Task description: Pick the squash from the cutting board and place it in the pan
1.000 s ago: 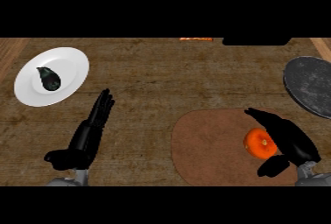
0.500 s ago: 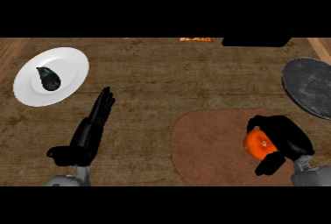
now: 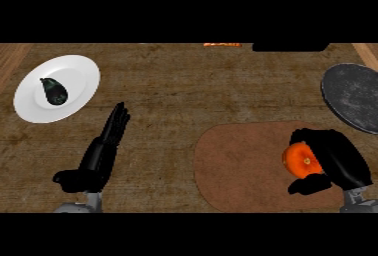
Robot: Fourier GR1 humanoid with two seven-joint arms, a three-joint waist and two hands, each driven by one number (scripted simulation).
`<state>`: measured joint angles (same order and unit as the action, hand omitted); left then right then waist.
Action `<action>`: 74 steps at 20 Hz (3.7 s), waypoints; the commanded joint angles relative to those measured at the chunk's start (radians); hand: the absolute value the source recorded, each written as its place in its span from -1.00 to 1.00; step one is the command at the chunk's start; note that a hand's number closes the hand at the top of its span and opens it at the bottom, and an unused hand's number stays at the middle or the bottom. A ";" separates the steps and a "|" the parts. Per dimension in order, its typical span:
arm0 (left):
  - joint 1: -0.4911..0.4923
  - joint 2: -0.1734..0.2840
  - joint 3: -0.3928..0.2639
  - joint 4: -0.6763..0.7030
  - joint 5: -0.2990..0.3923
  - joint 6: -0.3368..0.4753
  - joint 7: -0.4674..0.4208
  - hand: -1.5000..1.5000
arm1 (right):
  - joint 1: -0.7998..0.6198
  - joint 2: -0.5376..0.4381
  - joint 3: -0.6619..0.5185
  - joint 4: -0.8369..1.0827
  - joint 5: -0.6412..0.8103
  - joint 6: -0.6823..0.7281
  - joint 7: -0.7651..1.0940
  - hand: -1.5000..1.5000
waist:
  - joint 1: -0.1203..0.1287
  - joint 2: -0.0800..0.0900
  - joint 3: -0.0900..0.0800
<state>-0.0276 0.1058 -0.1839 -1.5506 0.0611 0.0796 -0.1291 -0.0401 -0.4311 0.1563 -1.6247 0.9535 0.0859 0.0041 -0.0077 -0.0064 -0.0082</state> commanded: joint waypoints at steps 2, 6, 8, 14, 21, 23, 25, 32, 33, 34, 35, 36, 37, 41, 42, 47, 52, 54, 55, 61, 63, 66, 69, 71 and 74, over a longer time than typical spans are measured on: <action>-0.010 -0.008 -0.008 0.017 -0.011 -0.012 -0.013 0.00 | -0.013 0.110 -0.020 -0.099 0.056 -0.040 0.194 1.00 | 0.002 0.004 0.008; -0.017 -0.005 -0.011 -0.043 -0.008 -0.003 0.035 0.00 | -0.191 0.251 -0.036 0.076 0.144 0.010 0.488 1.00 | 0.035 0.009 0.008; -0.029 -0.014 0.000 -0.001 -0.015 0.003 0.016 0.00 | -0.300 0.265 -0.063 0.045 0.169 0.007 0.544 1.00 | 0.022 0.008 0.008; 0.017 -0.017 -0.020 -0.024 -0.043 0.010 -0.001 0.00 | -0.432 0.300 -0.140 -0.029 0.176 -0.050 0.631 1.00 | 0.016 0.006 0.008; 0.010 -0.012 0.015 -0.066 -0.011 -0.006 0.055 0.00 | -0.365 0.296 -0.291 -0.027 0.065 -0.142 0.619 1.00 | 0.010 0.005 0.009; 0.030 -0.019 -0.006 -0.025 -0.043 -0.007 -0.007 0.00 | -0.366 0.236 -0.382 -0.033 -0.013 -0.153 0.565 1.00 | 0.005 0.006 0.009; 0.003 -0.012 0.018 -0.055 -0.017 -0.018 0.040 0.00 | -0.360 0.223 -0.427 0.122 -0.021 -0.280 0.468 1.00 | 0.012 0.008 0.009; -0.030 -0.035 0.008 -0.032 -0.026 -0.019 0.051 0.00 | -0.460 0.081 -0.526 0.470 0.032 -0.497 0.293 1.00 | 0.022 0.012 0.009; 0.031 -0.024 -0.002 -0.047 -0.023 -0.036 0.019 0.00 | -0.458 0.028 -0.554 0.526 0.027 -0.516 0.238 1.00 | 0.031 0.014 0.010; -0.015 -0.033 0.010 0.009 -0.023 -0.038 0.003 0.00 | -0.463 0.038 -0.546 0.567 0.060 -0.557 0.249 1.00 | 0.024 0.015 0.009; 0.052 -0.047 -0.014 -0.001 -0.041 -0.027 -0.055 0.00 | -0.503 0.037 -0.560 0.634 0.069 -0.622 0.238 1.00 | 0.034 0.015 0.009; -0.030 -0.012 0.050 0.031 -0.005 -0.055 -0.015 0.00 | -0.496 -0.008 -0.584 0.628 0.029 -0.614 0.190 1.00 | 0.022 0.014 0.009; -0.013 -0.037 0.010 -0.049 -0.027 -0.018 0.041 0.00 | -0.515 -0.029 -0.622 0.721 -0.008 -0.669 0.123 1.00 | 0.033 0.015 0.011; -0.022 -0.050 -0.013 0.003 -0.047 -0.031 0.007 0.00 | -0.599 -0.090 -0.717 0.911 -0.138 -0.754 -0.040 1.00 | 0.038 0.020 0.011; -0.008 -0.012 0.008 -0.047 -0.018 -0.062 0.033 0.00 | -0.573 -0.097 -0.748 0.948 -0.175 -0.777 -0.101 1.00 | 0.051 0.024 0.014; -0.061 -0.048 0.005 0.004 -0.029 -0.044 0.033 0.00 | -0.680 -0.223 -0.802 1.146 -0.217 -0.755 -0.214 1.00 | 0.058 0.030 0.014; -0.038 -0.031 0.002 0.012 -0.041 -0.057 -0.006 0.00 | -0.672 -0.272 -0.735 1.331 -0.137 -0.510 -0.052 -1.00 | 0.081 0.041 0.012; -0.045 -0.046 -0.017 -0.014 -0.051 -0.046 0.016 0.00 | -0.693 -0.288 -0.708 1.373 -0.113 -0.449 -0.056 -1.00 | 0.098 0.042 0.014; -0.042 -0.035 -0.014 -0.024 -0.039 -0.061 0.027 0.00 | -0.704 -0.268 -0.725 1.391 -0.143 -0.402 -0.075 -1.00 | 0.097 0.040 0.016; -0.073 -0.035 0.016 -0.006 -0.030 -0.058 0.019 0.00 | -0.773 -0.276 -0.789 1.419 -0.218 -0.334 -0.160 -1.00 | 0.083 0.039 0.016; -0.033 -0.029 0.010 -0.028 -0.027 -0.063 0.021 0.00 | -0.736 -0.242 -0.845 1.388 -0.275 -0.415 -0.266 -1.00 | 0.079 0.036 0.017; -0.034 -0.047 0.006 0.013 -0.036 -0.051 -0.004 0.00 | -0.757 -0.245 -0.918 1.360 -0.354 -0.427 -0.346 -1.00 | 0.066 0.035 0.017; -0.083 -0.034 0.033 -0.015 -0.021 -0.048 0.064 0.00 | -0.737 -0.289 -0.988 1.371 -0.429 -0.369 -0.406 -1.00 | 0.052 0.031 0.017; -0.033 -0.050 -0.008 -0.028 -0.046 -0.044 0.026 0.00 | -0.712 -0.295 -1.034 1.391 -0.477 -0.337 -0.433 -1.00 | 0.055 0.031 0.017; -0.007 -0.044 -0.002 -0.021 -0.049 -0.044 0.009 0.00 | -0.701 -0.351 -1.065 1.411 -0.524 -0.213 -0.442 -1.00 | 0.042 0.023 0.014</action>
<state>-0.0611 0.0564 -0.1836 -1.5747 0.0175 0.0404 -0.1001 -0.7640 -0.7401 -0.8482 -0.2318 0.5024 -0.2228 -0.3944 0.0462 0.0219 0.0072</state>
